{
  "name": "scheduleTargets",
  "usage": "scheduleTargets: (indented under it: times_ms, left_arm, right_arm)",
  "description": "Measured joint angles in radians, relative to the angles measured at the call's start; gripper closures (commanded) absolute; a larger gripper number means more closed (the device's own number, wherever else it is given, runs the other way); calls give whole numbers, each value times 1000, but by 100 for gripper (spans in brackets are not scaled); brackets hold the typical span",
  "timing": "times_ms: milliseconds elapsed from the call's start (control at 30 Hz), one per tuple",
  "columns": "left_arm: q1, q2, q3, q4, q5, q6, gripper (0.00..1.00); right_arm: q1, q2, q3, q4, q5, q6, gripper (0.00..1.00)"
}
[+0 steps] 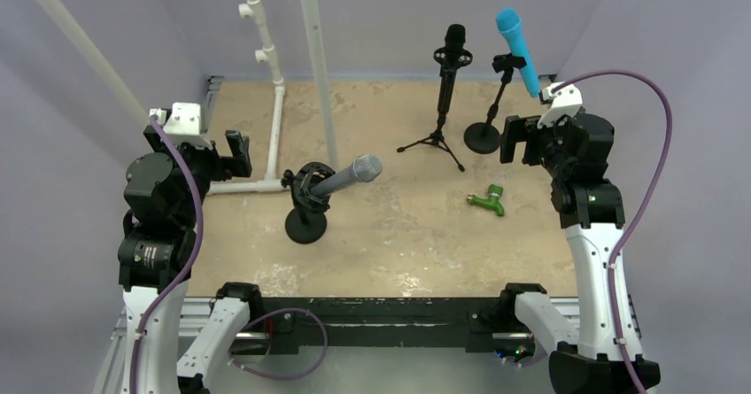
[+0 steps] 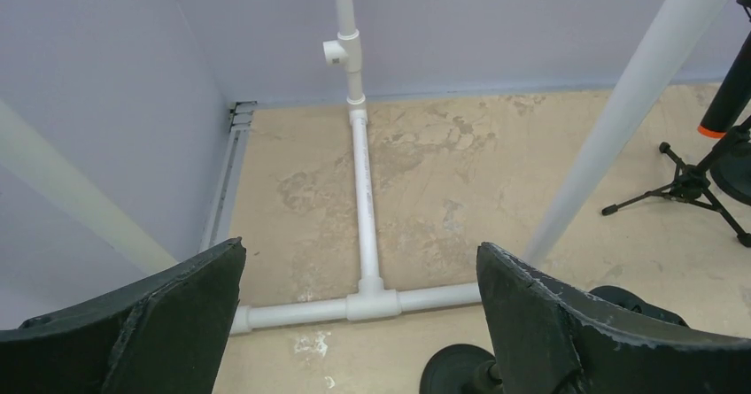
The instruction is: Remove the microphone from the stand
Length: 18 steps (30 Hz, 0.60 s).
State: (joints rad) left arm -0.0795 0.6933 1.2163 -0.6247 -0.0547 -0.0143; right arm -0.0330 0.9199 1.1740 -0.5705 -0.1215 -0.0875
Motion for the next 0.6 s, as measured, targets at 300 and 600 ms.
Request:
scheduleTargets:
  times_ms: [300, 600]
  left_arm:
    - [0, -5, 0, -20, 0, 0, 0]
    - [0, -12, 0, -53, -1, 0, 0]
  right_arm:
    - [0, -6, 0, -7, 0, -7, 1]
    - [0, -5, 6, -11, 0, -8, 1]
